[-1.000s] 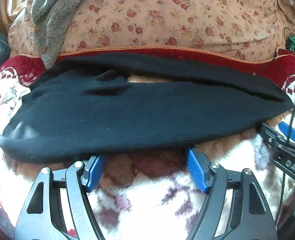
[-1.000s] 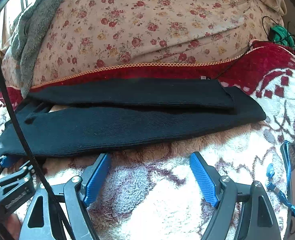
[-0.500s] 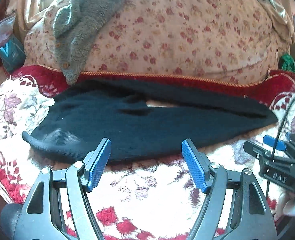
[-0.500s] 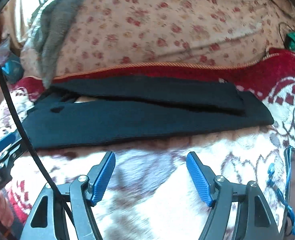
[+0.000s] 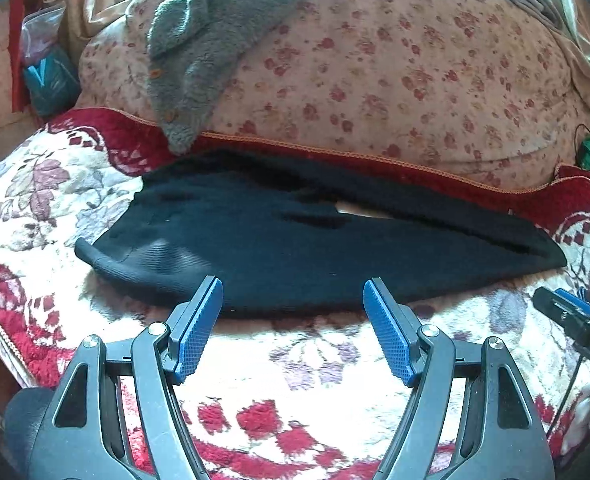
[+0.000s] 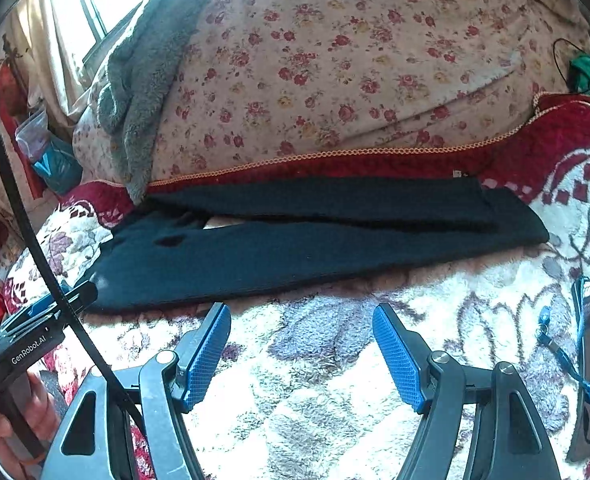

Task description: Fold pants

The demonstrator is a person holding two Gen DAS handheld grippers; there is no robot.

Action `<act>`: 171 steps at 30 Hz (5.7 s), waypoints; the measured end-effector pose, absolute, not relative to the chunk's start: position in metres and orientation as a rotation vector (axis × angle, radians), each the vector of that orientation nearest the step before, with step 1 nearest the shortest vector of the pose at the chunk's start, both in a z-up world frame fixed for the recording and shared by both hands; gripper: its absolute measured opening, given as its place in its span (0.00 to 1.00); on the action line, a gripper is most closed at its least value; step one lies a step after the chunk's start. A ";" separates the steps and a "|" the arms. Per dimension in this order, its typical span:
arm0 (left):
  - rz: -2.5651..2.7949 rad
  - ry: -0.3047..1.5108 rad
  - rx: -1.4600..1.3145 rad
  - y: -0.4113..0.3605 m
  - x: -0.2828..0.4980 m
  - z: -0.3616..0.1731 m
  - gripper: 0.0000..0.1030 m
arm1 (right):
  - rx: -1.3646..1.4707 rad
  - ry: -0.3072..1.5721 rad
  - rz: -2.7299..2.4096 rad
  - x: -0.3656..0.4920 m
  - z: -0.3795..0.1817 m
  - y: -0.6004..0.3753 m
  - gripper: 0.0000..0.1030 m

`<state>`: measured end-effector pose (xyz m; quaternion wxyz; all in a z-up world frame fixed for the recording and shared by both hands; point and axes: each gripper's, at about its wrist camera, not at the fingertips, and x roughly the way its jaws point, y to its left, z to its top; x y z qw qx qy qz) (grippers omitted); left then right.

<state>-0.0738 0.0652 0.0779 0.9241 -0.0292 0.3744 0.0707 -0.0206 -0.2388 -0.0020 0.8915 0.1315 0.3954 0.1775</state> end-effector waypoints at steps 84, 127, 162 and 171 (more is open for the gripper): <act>0.343 0.959 -0.480 0.259 -0.101 0.047 0.28 | 0.620 1.053 0.461 -0.059 -0.049 -0.268 0.15; 0.156 0.963 -0.344 0.156 -0.022 0.079 0.53 | 0.712 1.009 0.492 0.038 -0.029 -0.244 0.39; 0.169 1.045 -0.639 0.178 0.120 0.015 0.53 | 1.022 1.036 0.404 0.124 -0.085 -0.285 0.35; 0.183 1.011 -0.645 0.189 0.130 0.007 0.08 | 1.019 0.951 0.446 0.127 -0.093 -0.291 0.09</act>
